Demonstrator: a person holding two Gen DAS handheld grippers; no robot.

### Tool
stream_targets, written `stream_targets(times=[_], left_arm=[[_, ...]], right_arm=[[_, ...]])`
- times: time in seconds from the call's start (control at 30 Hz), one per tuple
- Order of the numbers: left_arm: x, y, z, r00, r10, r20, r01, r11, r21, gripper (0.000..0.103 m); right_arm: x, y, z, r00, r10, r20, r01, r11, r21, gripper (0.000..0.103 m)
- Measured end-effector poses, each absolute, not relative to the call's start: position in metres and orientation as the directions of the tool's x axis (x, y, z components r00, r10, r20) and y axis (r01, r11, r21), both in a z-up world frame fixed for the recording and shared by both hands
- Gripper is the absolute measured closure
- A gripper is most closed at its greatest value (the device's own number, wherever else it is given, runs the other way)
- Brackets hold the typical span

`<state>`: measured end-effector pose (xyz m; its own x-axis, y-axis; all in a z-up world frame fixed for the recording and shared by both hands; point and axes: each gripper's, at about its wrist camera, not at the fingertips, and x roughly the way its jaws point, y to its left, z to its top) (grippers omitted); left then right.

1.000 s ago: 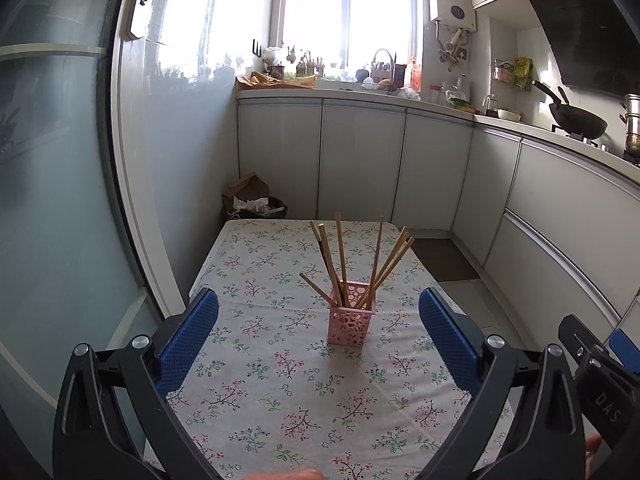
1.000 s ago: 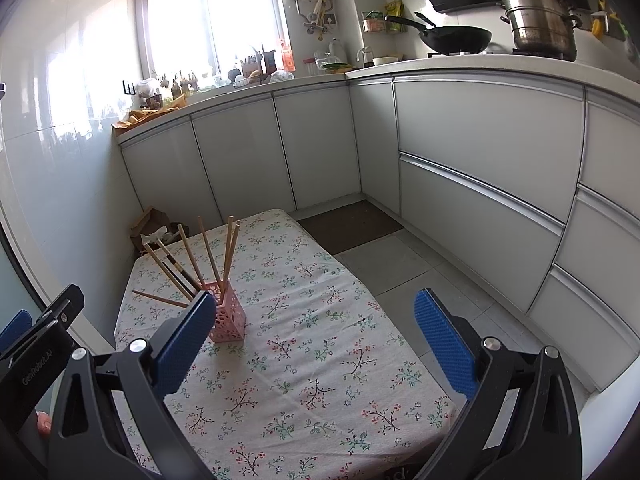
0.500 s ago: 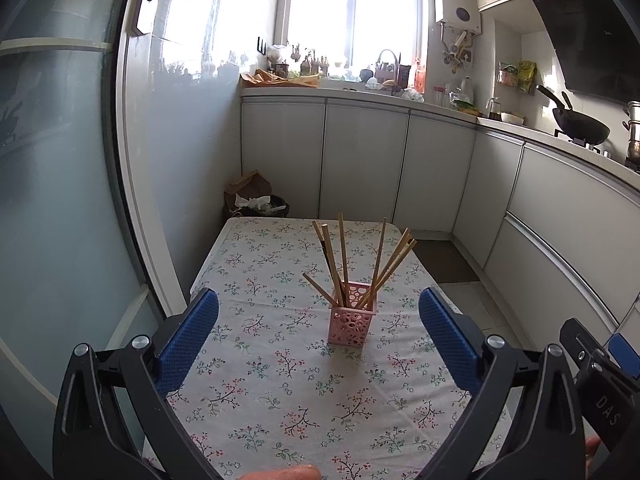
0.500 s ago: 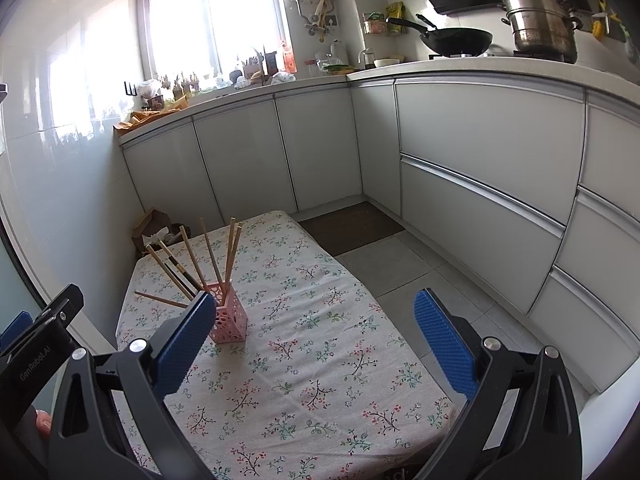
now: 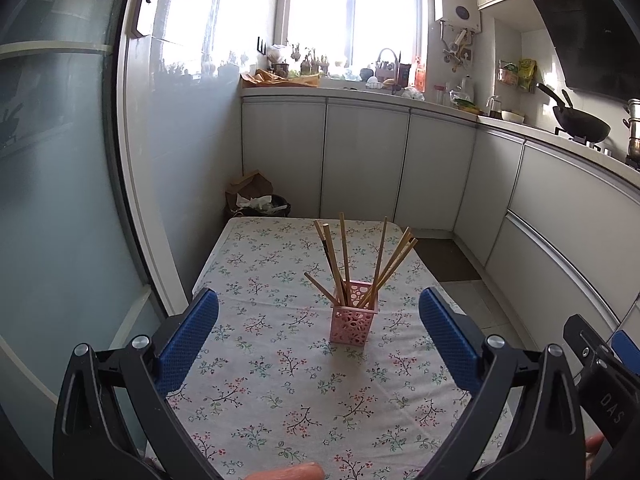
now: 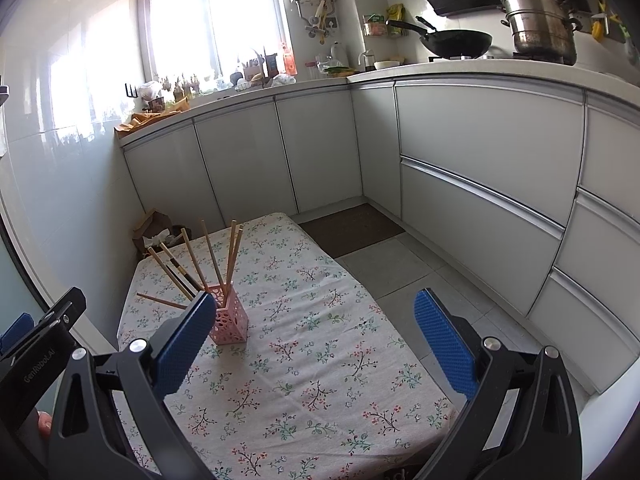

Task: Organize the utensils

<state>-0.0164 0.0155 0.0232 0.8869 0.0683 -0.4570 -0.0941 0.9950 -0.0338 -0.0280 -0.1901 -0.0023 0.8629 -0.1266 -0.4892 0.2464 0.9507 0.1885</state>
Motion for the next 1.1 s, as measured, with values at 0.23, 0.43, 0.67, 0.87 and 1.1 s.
stream_targets(times=[0.23, 0.43, 0.67, 0.87, 1.1], left_arm=[[-0.0165, 0.0154, 0.0231, 0.886, 0.07, -0.458, -0.096, 0.995, -0.034, 0.007], [-0.0172, 0.0172, 0.0224, 0.885, 0.071, -0.46, -0.098, 0.995, -0.034, 0.007], [-0.0159, 0.019, 0.0211, 0.882, 0.073, -0.465, -0.102, 0.994, -0.037, 0.007], [-0.0211, 0.0194, 0.0216, 0.897, 0.111, -0.427, -0.135, 0.99, -0.027, 0.01], [-0.024, 0.0245, 0.0241, 0.906, 0.126, -0.404, -0.152, 0.988, -0.033, 0.014]], right_arm=[[-0.0283, -0.19, -0.0008, 0.862, -0.124, -0.491, 0.244, 0.951, 0.189, 0.006], [-0.0287, -0.1906, -0.0004, 0.861, -0.124, -0.493, 0.245, 0.951, 0.189, 0.006], [-0.0284, -0.1908, -0.0008, 0.86, -0.122, -0.495, 0.244, 0.951, 0.19, 0.006], [-0.0275, -0.1925, -0.0043, 0.858, -0.121, -0.499, 0.243, 0.951, 0.189, 0.006], [-0.0274, -0.1941, -0.0065, 0.856, -0.117, -0.503, 0.245, 0.95, 0.196, 0.006]])
